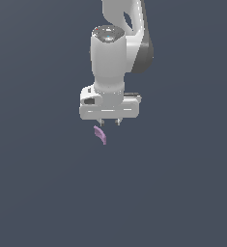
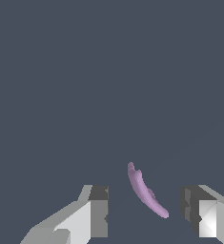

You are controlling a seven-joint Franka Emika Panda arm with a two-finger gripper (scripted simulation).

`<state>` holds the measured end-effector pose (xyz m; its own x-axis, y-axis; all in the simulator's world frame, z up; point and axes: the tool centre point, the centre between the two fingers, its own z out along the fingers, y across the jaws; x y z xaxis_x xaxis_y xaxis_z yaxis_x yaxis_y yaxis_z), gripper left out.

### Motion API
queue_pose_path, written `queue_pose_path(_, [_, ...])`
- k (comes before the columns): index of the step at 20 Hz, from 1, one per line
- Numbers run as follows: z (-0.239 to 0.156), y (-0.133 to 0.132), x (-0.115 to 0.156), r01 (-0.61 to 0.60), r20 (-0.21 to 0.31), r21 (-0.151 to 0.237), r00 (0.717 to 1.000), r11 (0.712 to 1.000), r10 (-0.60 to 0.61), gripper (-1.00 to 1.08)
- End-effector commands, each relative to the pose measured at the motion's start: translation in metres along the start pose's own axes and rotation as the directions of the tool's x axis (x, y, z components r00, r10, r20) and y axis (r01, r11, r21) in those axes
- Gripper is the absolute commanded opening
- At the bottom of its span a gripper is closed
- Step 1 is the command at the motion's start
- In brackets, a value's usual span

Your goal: Pick up the object and move it to a goal position.

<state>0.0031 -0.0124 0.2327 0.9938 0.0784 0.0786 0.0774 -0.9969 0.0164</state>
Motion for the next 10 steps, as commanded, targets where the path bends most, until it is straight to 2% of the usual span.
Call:
queue_pose_path(1, [-0.022, 0.008, 0.003, 0.025, -0.031, -0.008, 0.999, 1.0, -0.025, 0.28])
queue_pose_path(10, [-0.128, 0.044, 0.008, 0.141, -0.183, -0.037, 0.972, 0.989, -0.145, 0.28])
